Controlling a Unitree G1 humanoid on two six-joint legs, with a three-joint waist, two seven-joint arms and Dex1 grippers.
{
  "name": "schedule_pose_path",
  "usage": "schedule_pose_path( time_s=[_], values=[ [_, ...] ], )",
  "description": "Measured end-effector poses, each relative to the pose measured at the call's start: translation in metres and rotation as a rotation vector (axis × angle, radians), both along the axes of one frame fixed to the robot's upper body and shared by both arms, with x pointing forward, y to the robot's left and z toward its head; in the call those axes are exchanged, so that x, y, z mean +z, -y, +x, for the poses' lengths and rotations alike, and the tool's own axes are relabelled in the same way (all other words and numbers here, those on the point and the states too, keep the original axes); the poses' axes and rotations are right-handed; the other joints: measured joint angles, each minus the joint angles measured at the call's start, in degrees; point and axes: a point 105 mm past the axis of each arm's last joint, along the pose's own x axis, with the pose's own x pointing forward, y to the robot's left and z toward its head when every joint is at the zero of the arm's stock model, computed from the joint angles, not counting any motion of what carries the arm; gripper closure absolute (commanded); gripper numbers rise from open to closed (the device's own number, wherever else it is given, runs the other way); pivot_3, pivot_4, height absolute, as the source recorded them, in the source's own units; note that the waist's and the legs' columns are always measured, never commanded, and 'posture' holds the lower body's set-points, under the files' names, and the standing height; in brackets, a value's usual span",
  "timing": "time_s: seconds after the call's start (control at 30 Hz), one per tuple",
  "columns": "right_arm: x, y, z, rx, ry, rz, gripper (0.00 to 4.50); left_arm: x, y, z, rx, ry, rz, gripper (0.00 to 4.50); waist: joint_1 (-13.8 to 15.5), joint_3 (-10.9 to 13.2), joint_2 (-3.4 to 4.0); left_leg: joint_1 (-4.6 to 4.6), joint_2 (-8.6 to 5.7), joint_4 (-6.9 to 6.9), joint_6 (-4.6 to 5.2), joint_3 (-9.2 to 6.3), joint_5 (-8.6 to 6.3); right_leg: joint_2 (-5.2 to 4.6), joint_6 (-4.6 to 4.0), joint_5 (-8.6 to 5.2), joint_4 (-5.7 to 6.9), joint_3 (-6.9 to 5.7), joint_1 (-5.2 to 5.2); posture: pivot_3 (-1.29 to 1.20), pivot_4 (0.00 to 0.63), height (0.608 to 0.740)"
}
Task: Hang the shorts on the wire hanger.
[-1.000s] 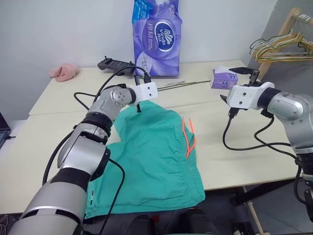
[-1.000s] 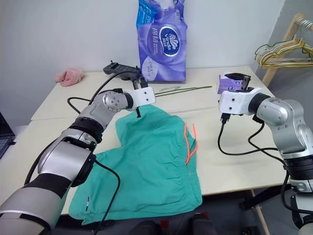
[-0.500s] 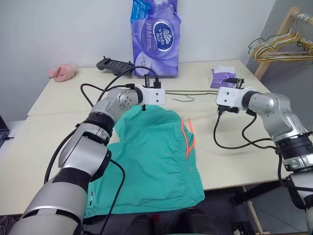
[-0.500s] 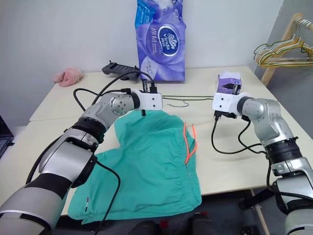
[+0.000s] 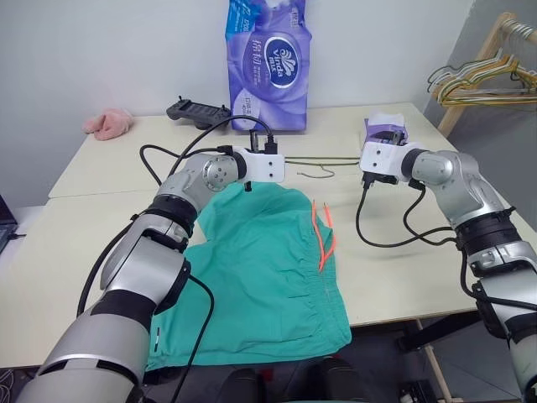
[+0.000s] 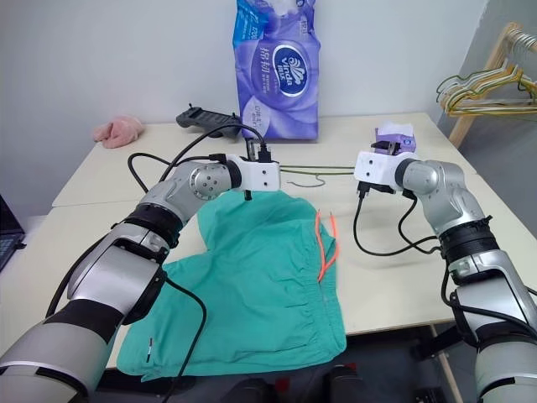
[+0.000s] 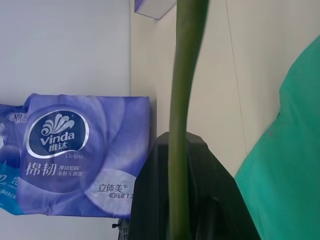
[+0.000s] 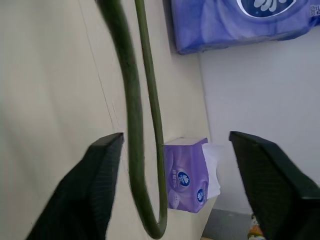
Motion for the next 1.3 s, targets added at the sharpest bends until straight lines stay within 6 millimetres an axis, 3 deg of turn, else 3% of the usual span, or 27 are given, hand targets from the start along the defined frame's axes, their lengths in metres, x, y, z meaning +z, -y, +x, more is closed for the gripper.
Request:
schedule_pose_path(
  time_s=[0.23,0.43,0.57,0.77,0.93,1.07,1.17,1.23,1.3],
  values=[
    [-0.007,0.001,0.0,0.013,0.005,-0.05,4.48,0.0,0.0,0.0,0.001,-0.002,0.001,4.5,-0.03,0.0,0.0,0.0,0.01,0.0,0.0,0.0,0.0,0.0,0.0,0.0,0.01,0.01,-0.01,0.03,0.05,0.74],
    [-0.005,0.002,0.001,0.017,0.025,-0.053,4.48,0.0,0.0,0.0,-0.001,-0.002,0.001,4.5,-0.02,0.0,0.0,0.0,0.01,0.0,0.0,0.0,0.0,0.0,0.0,0.0,0.02,0.01,-0.01,0.02,0.052,0.74],
    [-0.005,0.002,0.001,0.018,0.033,-0.057,4.5,-0.001,0.002,-0.003,-0.024,-0.031,-0.001,3.55,-0.03,0.0,0.0,0.0,0.01,0.0,0.0,0.0,0.0,0.0,0.0,0.0,0.02,0.0,-0.01,0.02,0.055,0.74],
    [-0.003,0.003,-0.006,0.038,0.032,-0.063,4.5,0.006,0.006,-0.008,-0.071,-0.054,-0.043,1.67,0.02,0.0,0.0,-0.01,0.01,0.0,0.0,-0.02,0.0,0.0,0.0,0.0,0.01,-0.02,-0.01,0.02,0.059,0.74],
    [-0.027,0.028,-0.031,0.002,-0.109,0.019,4.5,0.027,-0.021,-0.005,-0.03,-0.012,-0.054,0.12,0.07,0.0,0.0,-0.02,0.0,0.0,0.0,-0.02,0.0,0.0,0.0,0.0,0.0,-0.03,-0.01,0.01,0.066,0.74],
    [-0.041,0.069,-0.054,-0.096,-0.241,0.032,4.5,0.046,-0.055,-0.002,0.053,0.047,-0.056,0.02,0.08,0.0,0.0,0.01,0.0,0.0,0.01,-0.03,-0.01,0.0,0.01,0.0,0.0,-0.06,0.01,0.0,0.071,0.74],
    [-0.053,0.09,-0.076,-0.153,-0.364,0.097,4.5,0.055,-0.078,-0.001,0.117,0.093,-0.08,0.02,-0.02,0.01,-0.01,0.05,0.04,0.01,0.01,-0.02,-0.01,0.0,0.02,-0.01,0.02,-0.06,0.03,-0.01,0.075,0.74],
    [-0.057,0.097,-0.091,-0.185,-0.449,0.159,4.5,0.055,-0.084,-0.002,0.129,0.078,-0.132,0.02,0.01,0.0,0.01,0.06,0.04,0.01,0.0,-0.02,0.0,0.01,0.02,-0.01,0.02,-0.08,0.03,-0.01,0.077,0.74],
    [-0.063,0.099,-0.114,-0.201,-0.585,0.223,4.5,0.04,-0.085,-0.006,0.12,-0.016,-0.235,0.02,0.04,-0.04,0.07,0.07,0.04,0.01,0.0,-0.04,-0.01,0.01,0.02,-0.01,0.01,-0.1,0.07,-0.02,0.078,0.74]
  ],
)
